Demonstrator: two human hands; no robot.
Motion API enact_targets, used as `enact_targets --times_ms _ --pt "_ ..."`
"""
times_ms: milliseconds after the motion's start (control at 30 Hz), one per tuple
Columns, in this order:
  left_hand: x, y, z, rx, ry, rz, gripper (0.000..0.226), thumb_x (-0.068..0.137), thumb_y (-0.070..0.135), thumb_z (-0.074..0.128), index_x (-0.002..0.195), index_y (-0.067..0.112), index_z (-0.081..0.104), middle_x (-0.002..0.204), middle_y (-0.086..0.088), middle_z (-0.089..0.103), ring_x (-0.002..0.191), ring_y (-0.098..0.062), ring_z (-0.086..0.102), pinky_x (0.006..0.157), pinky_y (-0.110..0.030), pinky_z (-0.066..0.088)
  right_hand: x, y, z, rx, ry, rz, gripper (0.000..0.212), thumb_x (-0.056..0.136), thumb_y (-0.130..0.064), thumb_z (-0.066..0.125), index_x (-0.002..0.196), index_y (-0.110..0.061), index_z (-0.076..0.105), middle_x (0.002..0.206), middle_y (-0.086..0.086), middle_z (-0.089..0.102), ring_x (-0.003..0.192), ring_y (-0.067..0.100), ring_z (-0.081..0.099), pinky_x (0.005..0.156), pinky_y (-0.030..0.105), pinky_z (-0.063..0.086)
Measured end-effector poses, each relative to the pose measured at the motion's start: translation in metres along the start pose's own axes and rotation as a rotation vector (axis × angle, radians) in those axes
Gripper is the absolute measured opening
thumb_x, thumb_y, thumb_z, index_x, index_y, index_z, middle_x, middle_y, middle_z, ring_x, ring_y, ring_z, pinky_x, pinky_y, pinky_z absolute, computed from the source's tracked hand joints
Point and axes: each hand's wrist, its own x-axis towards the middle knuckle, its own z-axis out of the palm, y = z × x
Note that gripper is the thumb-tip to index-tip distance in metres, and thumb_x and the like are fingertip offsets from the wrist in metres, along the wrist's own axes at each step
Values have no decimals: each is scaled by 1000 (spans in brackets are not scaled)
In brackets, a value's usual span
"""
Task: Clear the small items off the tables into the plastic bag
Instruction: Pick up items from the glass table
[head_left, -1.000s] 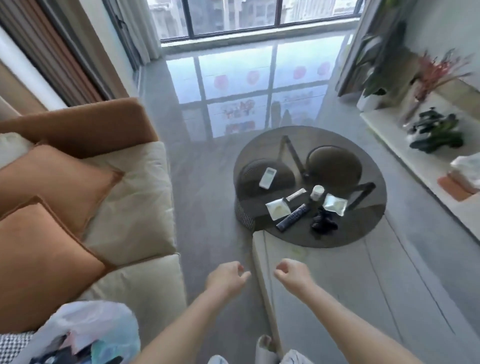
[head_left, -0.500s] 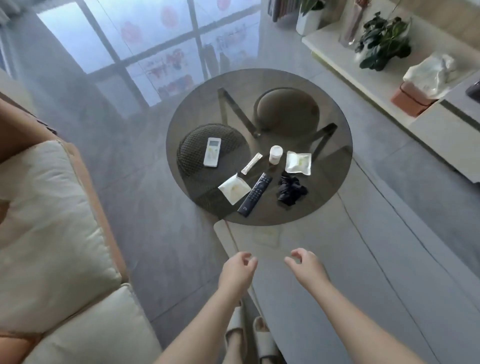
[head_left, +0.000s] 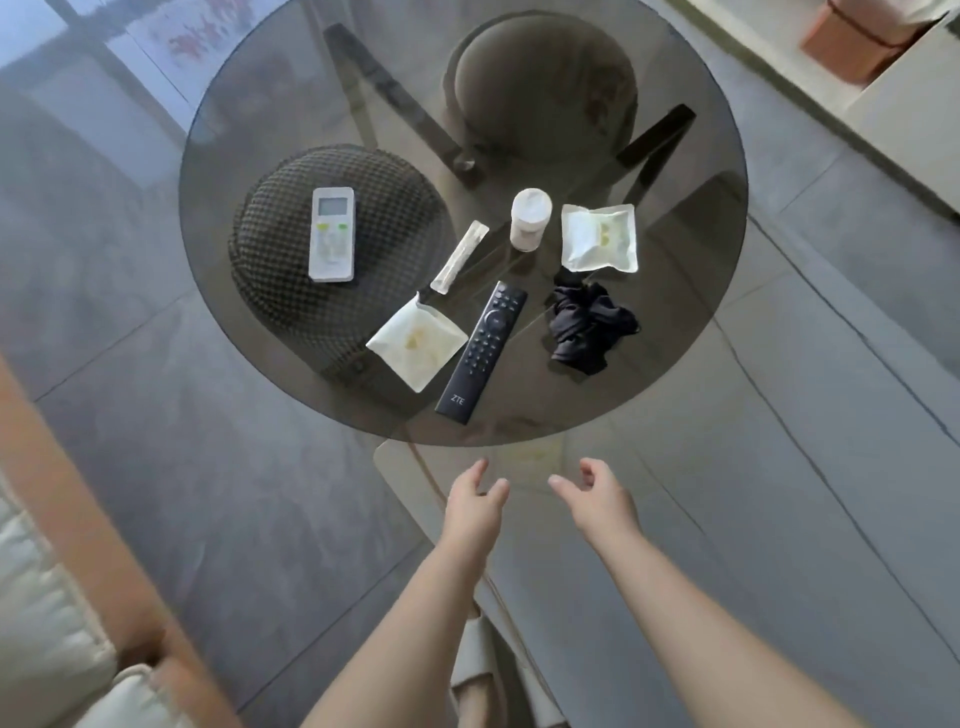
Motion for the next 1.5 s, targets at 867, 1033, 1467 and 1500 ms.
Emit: enact_targets --times_ms 867,1033,1467,1500 --pt "-36 51 -9 49 155 240 16 91 24 58 105 30 64 102 13 65 101 -8 61 81 -16 47 -34 -1 -58 428 -129 24 13 86 -13 65 98 -15 58 103 8 69 93 24 67 81 39 54" --pt "1 95 -28 421 449 231 39 91 30 56 128 22 53 126 -3 51 119 -22 42 92 -33 40 -30 -40 -76 489 -112 -69 10 87 -16 64 97 -16 61 97 3 70 89 18 66 80 34 52" --pt "47 78 -24 665 394 128 45 82 36 68 118 22 46 118 0 48 114 -21 44 79 -35 45 44 -114 -81 257 257 -309 26 85 -31 65 100 -10 65 120 10 56 114 30 51 96 43 45" --pt "47 75 -25 666 375 128 42 81 36 68 115 22 48 115 0 48 112 -21 45 77 -34 45 49 -117 -81 160 267 -290 33 86 -35 64 107 -10 64 131 12 49 123 32 43 102 46 39"
